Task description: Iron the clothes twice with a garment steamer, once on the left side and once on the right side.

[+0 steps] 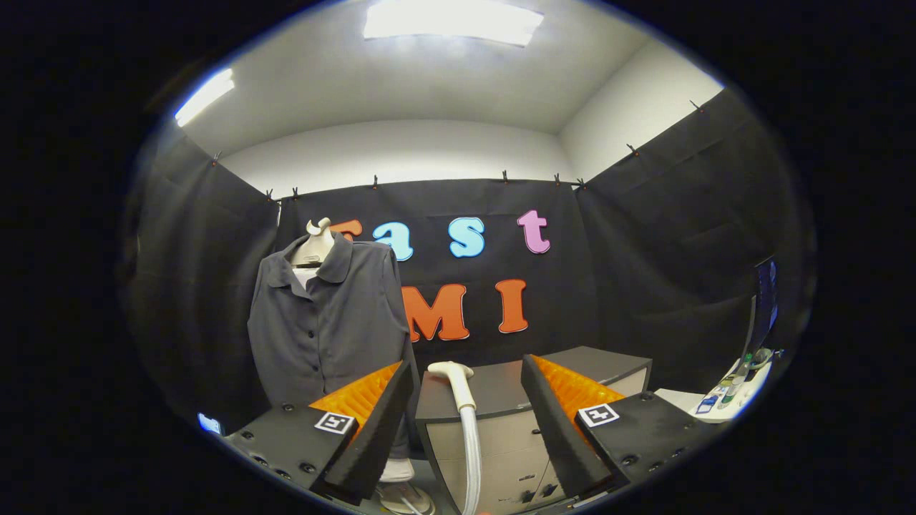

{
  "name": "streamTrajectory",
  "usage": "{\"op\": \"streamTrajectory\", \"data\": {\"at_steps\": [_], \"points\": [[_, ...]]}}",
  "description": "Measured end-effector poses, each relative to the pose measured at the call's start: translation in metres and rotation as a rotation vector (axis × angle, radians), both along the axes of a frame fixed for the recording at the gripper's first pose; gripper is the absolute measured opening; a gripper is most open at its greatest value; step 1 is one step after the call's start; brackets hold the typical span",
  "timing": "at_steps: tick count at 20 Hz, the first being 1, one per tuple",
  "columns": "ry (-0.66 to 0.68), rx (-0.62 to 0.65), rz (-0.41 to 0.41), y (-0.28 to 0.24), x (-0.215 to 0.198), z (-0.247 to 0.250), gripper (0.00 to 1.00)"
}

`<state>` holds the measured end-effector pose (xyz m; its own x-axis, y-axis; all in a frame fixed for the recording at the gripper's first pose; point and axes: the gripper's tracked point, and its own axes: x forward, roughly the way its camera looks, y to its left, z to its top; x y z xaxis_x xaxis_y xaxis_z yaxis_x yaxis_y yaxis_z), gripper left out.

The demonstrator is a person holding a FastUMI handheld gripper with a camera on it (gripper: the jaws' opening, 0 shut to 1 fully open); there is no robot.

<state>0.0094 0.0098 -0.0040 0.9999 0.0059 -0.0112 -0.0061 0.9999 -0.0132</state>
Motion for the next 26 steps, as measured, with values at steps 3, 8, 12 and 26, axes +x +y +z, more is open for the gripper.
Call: {"op": "streamTrajectory", "data": {"at_steps": [3, 8, 12, 26], "points": [[0.002, 0.0, 0.0, 0.0, 0.001, -0.001, 0.98], [0.002, 0.0, 0.002, 0.003, 0.01, -0.004, 0.98], [0.0, 0.001, 0.008, 0.006, 0.015, -0.005, 0.98], [0.027, 0.001, 0.027, 0.011, 0.043, -0.014, 0.98]]}}
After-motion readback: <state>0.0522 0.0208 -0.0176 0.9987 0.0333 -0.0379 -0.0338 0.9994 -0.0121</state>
